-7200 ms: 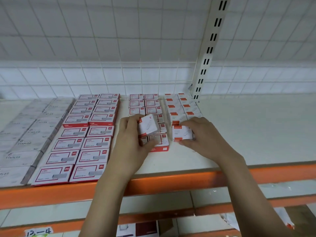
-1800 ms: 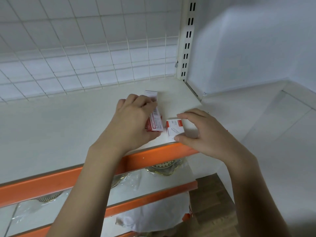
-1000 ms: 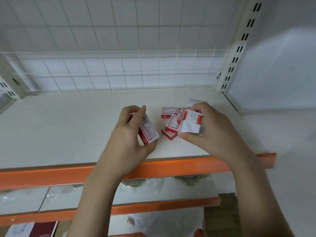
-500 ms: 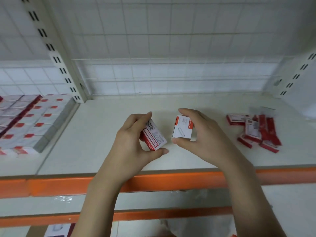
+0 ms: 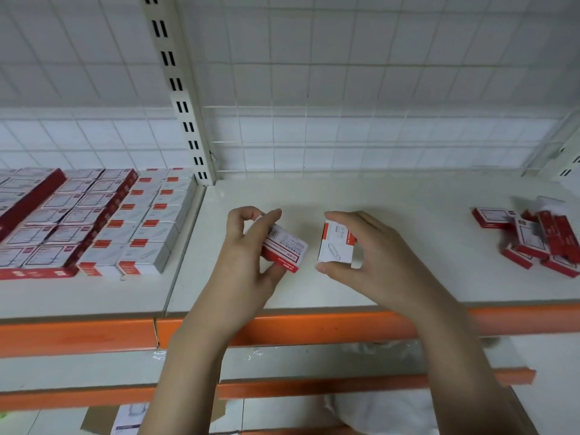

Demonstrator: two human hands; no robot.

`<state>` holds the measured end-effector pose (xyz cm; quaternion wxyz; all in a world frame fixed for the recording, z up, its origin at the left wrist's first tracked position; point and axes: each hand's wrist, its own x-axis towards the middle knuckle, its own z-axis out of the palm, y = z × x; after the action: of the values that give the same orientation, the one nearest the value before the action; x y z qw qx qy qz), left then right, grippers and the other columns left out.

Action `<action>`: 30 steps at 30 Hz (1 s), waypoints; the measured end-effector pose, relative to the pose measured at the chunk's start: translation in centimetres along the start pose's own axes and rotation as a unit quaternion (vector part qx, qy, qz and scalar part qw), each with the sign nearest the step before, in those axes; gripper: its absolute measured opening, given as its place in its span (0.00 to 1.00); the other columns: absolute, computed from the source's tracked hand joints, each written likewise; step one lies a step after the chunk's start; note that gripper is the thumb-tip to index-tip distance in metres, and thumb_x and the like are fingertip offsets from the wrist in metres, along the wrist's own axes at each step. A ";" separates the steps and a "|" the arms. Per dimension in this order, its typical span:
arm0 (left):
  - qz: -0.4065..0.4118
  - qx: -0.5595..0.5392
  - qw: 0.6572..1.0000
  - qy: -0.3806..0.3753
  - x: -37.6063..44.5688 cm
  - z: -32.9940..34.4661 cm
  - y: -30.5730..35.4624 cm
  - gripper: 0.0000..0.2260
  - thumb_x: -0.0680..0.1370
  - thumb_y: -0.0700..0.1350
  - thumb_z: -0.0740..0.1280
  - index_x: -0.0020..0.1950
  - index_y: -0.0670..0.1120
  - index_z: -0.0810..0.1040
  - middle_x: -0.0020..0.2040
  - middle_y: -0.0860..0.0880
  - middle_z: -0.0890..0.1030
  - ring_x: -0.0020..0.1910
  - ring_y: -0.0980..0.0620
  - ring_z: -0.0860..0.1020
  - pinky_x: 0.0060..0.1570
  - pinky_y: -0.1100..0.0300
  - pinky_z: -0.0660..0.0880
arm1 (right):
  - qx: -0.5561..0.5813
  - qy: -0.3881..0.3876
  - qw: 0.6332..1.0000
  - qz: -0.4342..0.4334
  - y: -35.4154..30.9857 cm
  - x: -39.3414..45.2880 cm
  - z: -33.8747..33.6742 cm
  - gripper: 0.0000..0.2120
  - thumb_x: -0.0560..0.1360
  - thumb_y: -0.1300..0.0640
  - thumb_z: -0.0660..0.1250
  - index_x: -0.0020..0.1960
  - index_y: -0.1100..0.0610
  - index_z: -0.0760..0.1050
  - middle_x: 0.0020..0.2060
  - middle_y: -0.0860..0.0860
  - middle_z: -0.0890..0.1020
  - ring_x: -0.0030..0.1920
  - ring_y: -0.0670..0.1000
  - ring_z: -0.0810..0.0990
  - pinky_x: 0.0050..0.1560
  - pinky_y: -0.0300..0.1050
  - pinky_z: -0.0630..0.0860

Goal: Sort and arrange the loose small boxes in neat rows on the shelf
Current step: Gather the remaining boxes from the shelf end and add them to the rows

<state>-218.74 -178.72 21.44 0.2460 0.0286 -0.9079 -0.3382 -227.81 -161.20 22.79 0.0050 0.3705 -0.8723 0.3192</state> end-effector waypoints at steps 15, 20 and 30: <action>-0.137 0.124 0.982 -0.024 -0.2 -2.2 0.1 0.29 0.64 0.58 0.75 0.52 0.52 0.60 0.35 0.57 0.74 0.32 0.54 0.75 0.30 0.64 0.69 | 0.012 -0.033 0.999 -0.037 0.0 1.9 1.6 0.29 0.69 0.48 0.72 0.66 0.47 0.67 0.58 0.43 0.73 0.56 0.42 0.71 0.55 0.34 0.66; -0.123 0.085 0.989 -0.005 -0.5 -2.7 -0.8 0.21 0.70 0.44 0.72 0.51 0.52 0.60 0.47 0.50 0.81 0.39 0.52 0.79 0.34 0.57 0.76 | 0.012 -0.039 0.998 -0.044 -0.5 2.4 2.2 0.28 0.69 0.47 0.72 0.66 0.47 0.67 0.58 0.43 0.73 0.57 0.42 0.71 0.55 0.34 0.67; -0.034 0.119 0.992 -0.010 -0.8 -7.3 -6.0 0.25 0.71 0.46 0.72 0.67 0.46 0.71 0.50 0.48 0.75 0.49 0.50 0.73 0.42 0.72 0.65 | 0.009 -0.028 0.999 -0.035 -5.0 4.6 5.7 0.28 0.69 0.48 0.72 0.66 0.47 0.67 0.57 0.43 0.74 0.56 0.42 0.71 0.55 0.37 0.68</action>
<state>-215.34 -187.50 22.08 0.2205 0.0854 -0.9426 -0.2357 -226.58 -169.95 22.14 -0.0117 0.4098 -0.8554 0.3164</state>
